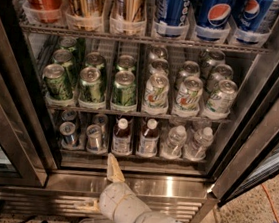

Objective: Pick redbull can from bottom shelf of fridge

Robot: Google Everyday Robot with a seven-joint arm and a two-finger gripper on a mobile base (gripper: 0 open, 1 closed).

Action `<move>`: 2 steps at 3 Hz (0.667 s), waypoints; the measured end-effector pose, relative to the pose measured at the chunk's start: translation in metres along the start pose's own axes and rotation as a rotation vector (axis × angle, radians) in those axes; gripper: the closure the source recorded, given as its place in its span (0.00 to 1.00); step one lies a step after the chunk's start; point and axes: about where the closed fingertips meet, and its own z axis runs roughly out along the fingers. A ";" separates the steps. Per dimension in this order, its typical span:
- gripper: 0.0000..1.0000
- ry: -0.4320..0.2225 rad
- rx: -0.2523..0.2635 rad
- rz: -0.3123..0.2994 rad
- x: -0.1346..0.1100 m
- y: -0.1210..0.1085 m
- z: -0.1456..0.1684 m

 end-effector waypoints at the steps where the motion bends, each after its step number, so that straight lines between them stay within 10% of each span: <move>1: 0.00 -0.073 0.090 0.005 -0.014 -0.002 0.022; 2: 0.00 -0.112 0.208 0.034 -0.019 -0.007 0.044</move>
Offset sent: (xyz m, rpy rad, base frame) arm 0.0600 0.0402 0.0091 0.2283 -0.2277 -0.3069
